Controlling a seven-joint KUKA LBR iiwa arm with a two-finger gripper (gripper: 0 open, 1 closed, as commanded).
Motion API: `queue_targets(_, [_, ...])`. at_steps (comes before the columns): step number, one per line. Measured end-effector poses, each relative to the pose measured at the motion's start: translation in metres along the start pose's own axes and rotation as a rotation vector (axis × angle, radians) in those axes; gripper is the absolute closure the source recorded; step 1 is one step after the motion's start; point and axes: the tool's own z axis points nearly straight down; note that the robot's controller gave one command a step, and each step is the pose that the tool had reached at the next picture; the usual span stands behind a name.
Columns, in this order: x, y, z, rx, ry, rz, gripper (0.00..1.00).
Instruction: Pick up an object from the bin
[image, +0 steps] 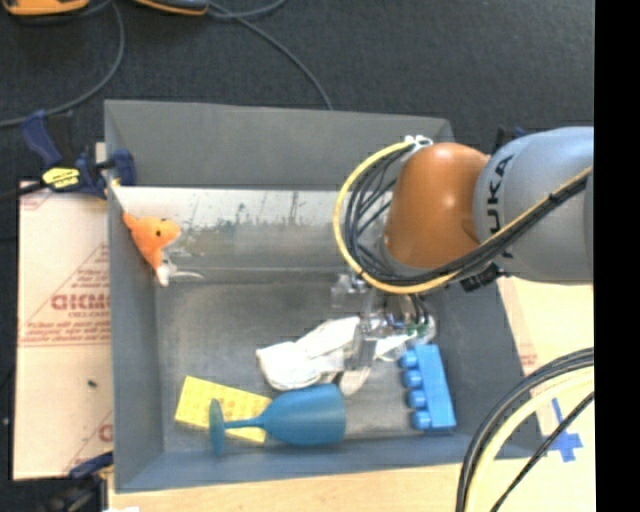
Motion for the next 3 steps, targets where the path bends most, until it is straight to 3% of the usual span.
queue_targets(1, [-0.001,0.000,-0.004,0.000,-0.006,0.000,0.00])
queue_targets(2, [-0.005,0.033,0.071,0.001,-0.009,-0.098,0.00])
queue_targets(3, [-0.005,0.035,0.079,-0.001,-0.021,-0.102,0.00])
